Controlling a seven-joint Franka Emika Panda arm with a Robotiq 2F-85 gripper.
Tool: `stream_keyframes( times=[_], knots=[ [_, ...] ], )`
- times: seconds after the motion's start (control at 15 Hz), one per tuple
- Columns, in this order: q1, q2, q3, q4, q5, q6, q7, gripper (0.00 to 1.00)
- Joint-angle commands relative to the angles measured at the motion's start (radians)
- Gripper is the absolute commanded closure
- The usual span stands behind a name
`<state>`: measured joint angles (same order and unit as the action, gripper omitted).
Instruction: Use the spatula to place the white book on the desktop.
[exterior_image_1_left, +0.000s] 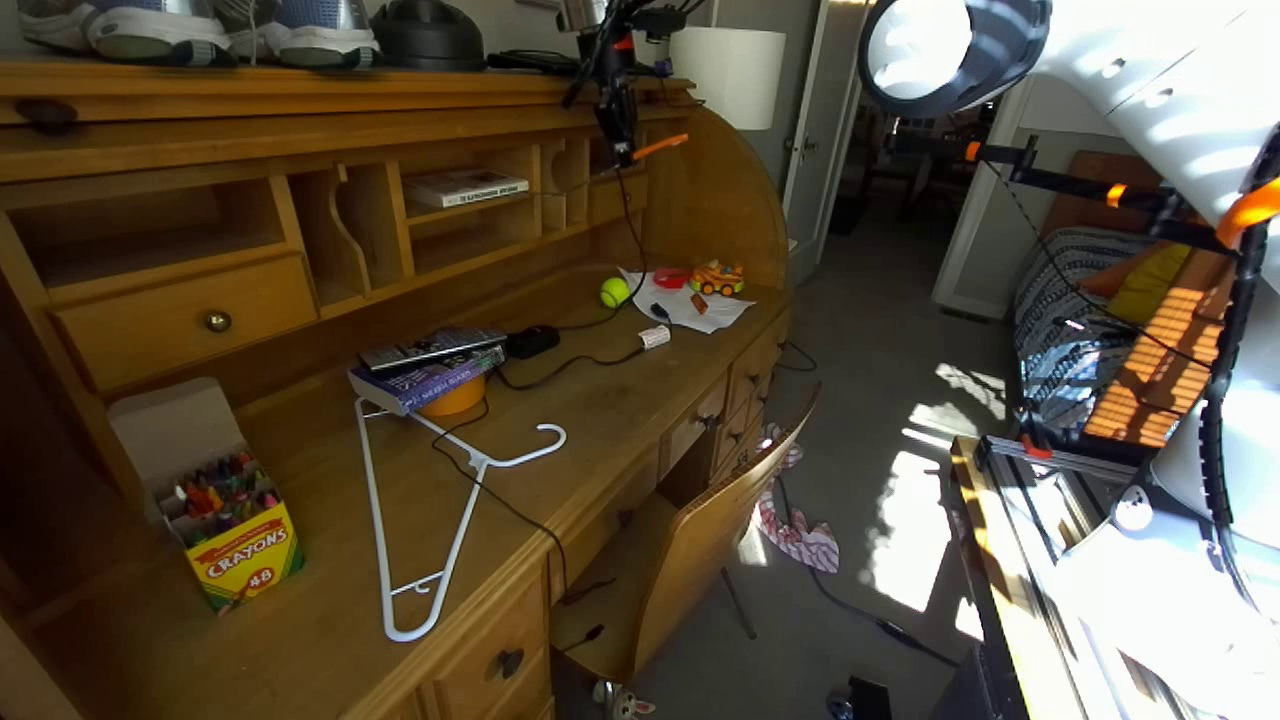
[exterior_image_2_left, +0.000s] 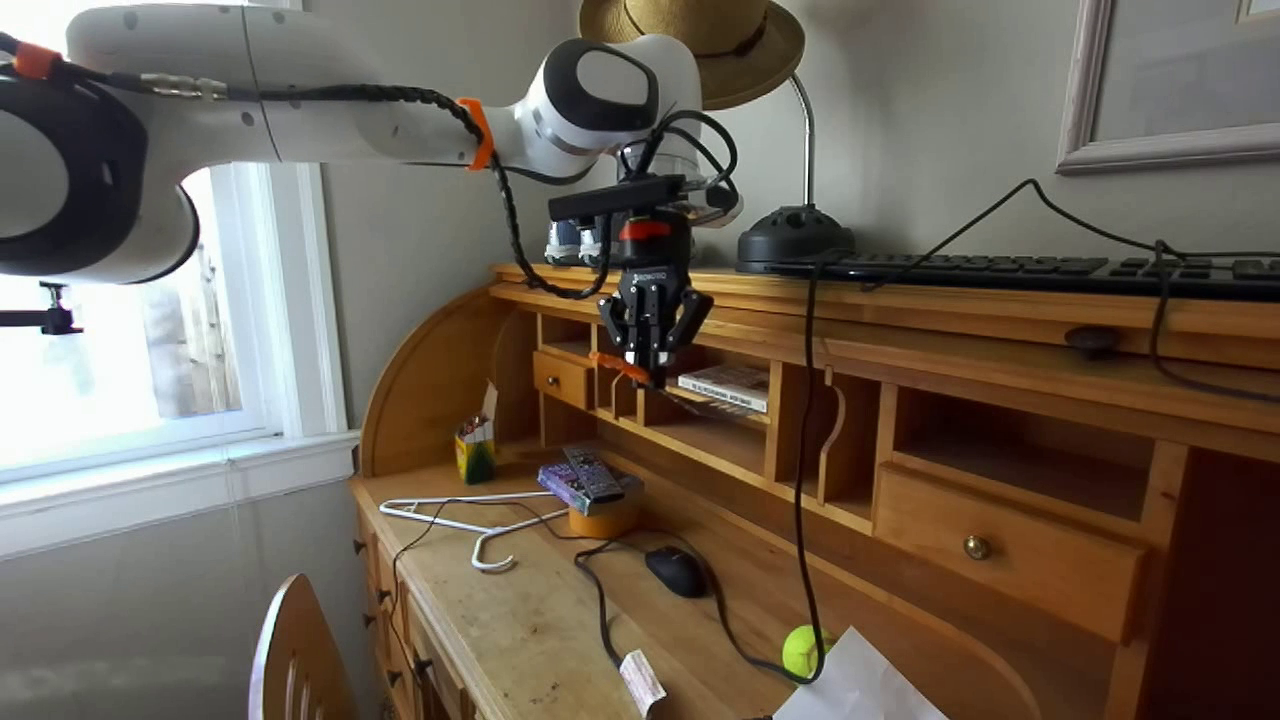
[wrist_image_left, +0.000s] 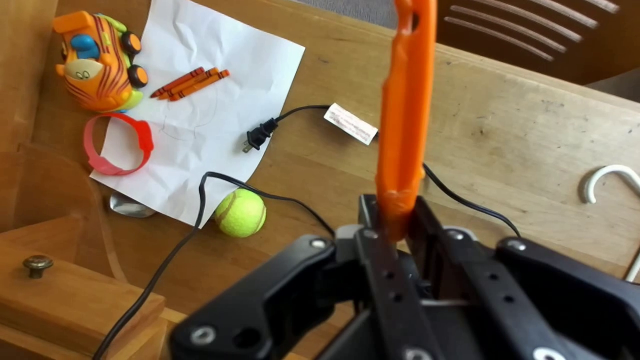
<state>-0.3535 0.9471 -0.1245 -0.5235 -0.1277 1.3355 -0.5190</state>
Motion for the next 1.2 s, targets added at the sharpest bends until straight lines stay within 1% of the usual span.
stream_keyframes(
  times=[0.0,0.2,0.27,0.33,0.4,0.53,1.13],
  knots=[
    [-0.006,0.062,0.010,0.115,-0.005,-0.053,-0.007,0.95],
    [-0.007,0.076,0.008,0.143,-0.005,-0.057,-0.002,0.95],
    [-0.005,0.070,0.008,0.130,-0.005,-0.052,0.002,0.95],
    [-0.002,0.034,0.007,0.061,-0.005,-0.020,0.008,0.95],
    [-0.001,0.036,0.006,0.059,-0.005,-0.021,0.011,0.95],
    [-0.002,0.056,0.007,0.087,-0.005,-0.025,0.016,0.95],
    [0.000,0.069,0.015,0.092,0.011,-0.005,0.090,0.95]
  ],
)
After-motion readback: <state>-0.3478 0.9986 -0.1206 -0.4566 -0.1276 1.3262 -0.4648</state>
